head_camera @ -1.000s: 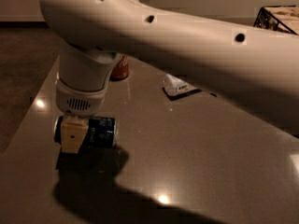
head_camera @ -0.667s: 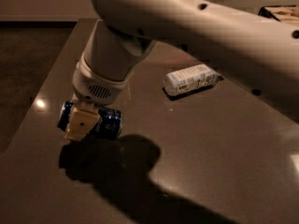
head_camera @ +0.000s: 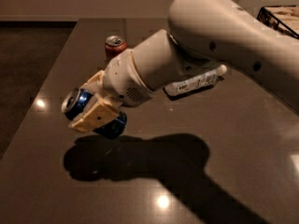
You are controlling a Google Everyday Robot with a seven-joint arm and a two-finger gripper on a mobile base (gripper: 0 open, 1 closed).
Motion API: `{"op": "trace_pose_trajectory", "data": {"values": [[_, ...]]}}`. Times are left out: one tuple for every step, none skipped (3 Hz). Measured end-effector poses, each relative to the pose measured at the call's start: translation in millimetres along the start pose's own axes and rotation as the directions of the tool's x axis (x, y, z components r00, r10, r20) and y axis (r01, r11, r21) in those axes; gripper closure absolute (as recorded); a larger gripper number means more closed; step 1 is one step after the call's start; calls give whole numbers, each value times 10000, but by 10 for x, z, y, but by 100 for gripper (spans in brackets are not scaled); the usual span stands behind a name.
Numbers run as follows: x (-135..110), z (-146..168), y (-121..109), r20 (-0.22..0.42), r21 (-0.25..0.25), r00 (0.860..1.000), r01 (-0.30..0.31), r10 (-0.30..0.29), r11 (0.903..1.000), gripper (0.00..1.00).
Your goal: Place pepsi can upright
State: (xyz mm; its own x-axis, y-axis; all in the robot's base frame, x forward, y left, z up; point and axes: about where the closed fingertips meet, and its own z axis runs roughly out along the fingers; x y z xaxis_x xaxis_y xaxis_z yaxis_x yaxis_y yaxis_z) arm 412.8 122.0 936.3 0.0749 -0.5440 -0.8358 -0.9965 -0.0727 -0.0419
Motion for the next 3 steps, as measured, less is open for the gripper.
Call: {"op": "trace_pose_trajectory", "data": {"values": [[24,-95,-28,1911,403,9815,-197,116,9990,100],[100,-127,-49,3246,568,9456,-400,194,9976,100],[181,-138,-57,4141,674,9101,-514,189,9964,100]]}}
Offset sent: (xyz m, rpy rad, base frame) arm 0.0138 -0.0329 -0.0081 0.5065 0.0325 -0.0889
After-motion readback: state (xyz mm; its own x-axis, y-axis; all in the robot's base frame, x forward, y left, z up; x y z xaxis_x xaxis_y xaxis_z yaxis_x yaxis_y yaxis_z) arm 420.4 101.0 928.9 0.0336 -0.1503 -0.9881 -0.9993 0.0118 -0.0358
